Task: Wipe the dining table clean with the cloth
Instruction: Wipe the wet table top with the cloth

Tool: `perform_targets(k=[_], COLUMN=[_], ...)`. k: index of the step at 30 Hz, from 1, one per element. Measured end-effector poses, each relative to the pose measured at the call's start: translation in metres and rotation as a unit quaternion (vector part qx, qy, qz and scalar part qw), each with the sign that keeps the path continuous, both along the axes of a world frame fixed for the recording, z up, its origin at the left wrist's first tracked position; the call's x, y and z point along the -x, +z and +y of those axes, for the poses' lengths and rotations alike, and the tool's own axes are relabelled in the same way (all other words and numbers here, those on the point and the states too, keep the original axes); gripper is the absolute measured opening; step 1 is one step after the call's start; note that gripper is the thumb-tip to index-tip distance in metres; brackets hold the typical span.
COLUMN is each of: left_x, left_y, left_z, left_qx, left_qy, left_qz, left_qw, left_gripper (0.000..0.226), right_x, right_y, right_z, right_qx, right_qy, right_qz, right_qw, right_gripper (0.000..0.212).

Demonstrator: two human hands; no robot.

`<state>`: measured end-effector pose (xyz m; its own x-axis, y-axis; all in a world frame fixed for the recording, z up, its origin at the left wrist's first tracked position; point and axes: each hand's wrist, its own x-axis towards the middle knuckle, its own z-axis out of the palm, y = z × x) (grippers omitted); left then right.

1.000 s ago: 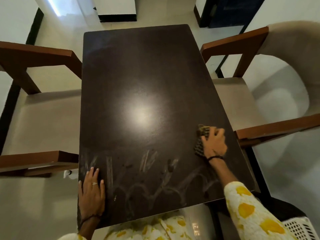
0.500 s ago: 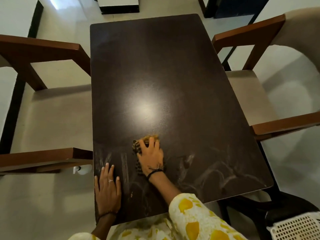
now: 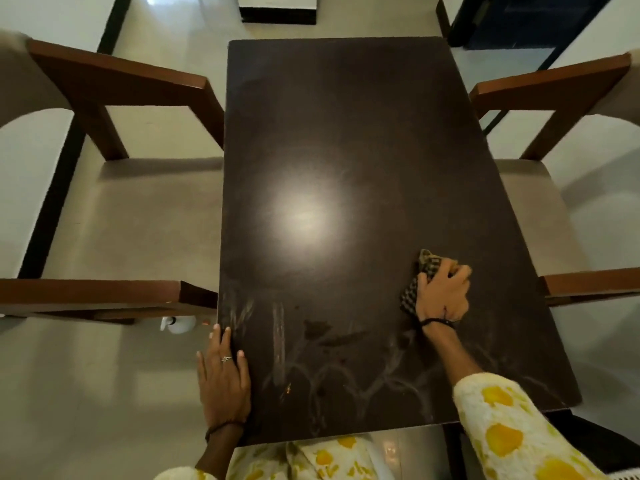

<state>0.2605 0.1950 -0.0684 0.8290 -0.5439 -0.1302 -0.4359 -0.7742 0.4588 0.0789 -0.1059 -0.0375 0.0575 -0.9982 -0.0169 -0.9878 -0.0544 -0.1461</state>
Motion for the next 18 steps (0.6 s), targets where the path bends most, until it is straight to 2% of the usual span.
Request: perform_targets(k=[3, 8, 18], left_x=[-0.001, -0.001, 0.002], left_y=[-0.002, -0.004, 0.0], left_z=[0.001, 0.003, 0.004], left_qx=[-0.001, 0.006, -0.009], left_qy=[-0.001, -0.001, 0.056], left_qz=[-0.002, -0.005, -0.036], left_qw=[1.0, 1.0, 0.998], left_gripper=[0.056, 0.051, 0.051], right_x=[-0.053, -0.144, -0.249], right_y=[-0.007, -0.006, -0.007], right_z=[0.039, 0.1, 0.144], right_qx=[-0.007, -0.015, -0.016], right_qy=[0.095, 0.22, 0.358], right_qz=[-0.01, -0.018, -0.053], right_qw=[0.995, 0.975, 0.932], right_gripper=[0.058, 0.06, 0.048])
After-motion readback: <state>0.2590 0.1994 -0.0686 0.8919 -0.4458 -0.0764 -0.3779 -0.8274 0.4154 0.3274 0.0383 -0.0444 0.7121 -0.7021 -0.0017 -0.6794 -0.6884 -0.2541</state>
